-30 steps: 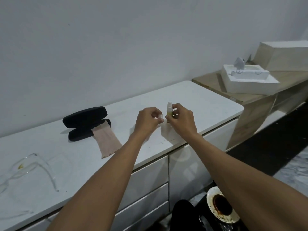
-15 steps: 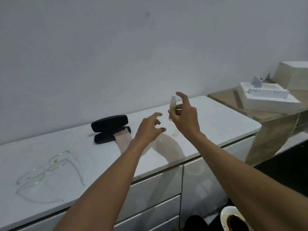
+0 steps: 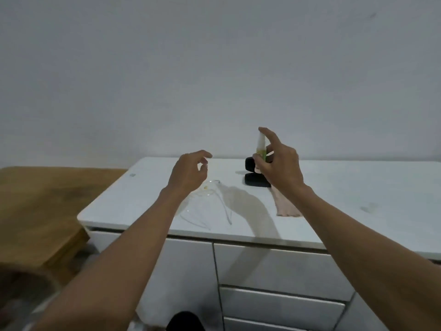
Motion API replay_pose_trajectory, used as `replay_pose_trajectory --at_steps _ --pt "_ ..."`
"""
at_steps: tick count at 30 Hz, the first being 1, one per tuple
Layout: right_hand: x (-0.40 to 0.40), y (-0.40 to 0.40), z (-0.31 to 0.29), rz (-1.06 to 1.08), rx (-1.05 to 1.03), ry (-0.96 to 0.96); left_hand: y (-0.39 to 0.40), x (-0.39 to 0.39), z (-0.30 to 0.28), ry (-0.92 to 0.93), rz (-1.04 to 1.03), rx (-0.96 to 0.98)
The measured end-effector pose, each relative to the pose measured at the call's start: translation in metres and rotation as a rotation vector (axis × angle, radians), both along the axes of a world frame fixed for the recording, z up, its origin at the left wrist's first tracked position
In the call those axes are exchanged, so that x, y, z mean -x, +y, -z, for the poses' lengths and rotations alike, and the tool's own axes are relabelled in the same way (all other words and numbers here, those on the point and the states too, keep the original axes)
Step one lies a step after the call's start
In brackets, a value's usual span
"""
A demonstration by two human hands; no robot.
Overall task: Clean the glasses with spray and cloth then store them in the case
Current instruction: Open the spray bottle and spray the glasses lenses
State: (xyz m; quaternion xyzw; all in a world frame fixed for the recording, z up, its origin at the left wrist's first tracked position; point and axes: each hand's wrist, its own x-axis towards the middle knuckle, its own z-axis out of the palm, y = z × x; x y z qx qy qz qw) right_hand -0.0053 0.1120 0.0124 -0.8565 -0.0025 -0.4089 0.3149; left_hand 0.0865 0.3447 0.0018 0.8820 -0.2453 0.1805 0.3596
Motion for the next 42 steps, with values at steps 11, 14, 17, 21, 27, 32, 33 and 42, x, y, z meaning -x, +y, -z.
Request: replay_pose_trajectory --at_steps 11,14,17,21,27,32,33,42 --pt "-0.033 0.064 0.033 -0.140 0.045 0.098 0.109 0.021 0.062 -0.043 -0.038 -0.119" --pt "-0.033 0.065 0.037 -0.135 0.046 0.126 0.105 0.016 0.074 -0.097 -0.017 -0.083" --pt "-0.032 0.062 0.040 -0.117 0.030 0.133 0.098 0.010 0.082 -0.161 -0.027 -0.059" --pt "-0.031 0.052 0.041 -0.088 -0.009 0.128 0.086 0.005 0.086 -0.249 -0.038 0.031" --pt "-0.025 0.039 0.043 -0.052 -0.048 0.139 0.067 -0.001 0.074 -0.085 -0.141 0.322" --pt "-0.019 0.031 0.046 -0.040 -0.079 0.186 0.055 -0.003 0.055 0.150 -0.195 0.671" --pt "-0.018 0.031 0.047 -0.036 -0.081 0.191 0.054 -0.004 0.050 0.181 -0.191 0.727" --pt "-0.021 0.055 0.044 -0.145 -0.082 0.122 0.042 -0.006 0.019 0.220 -0.186 0.887"
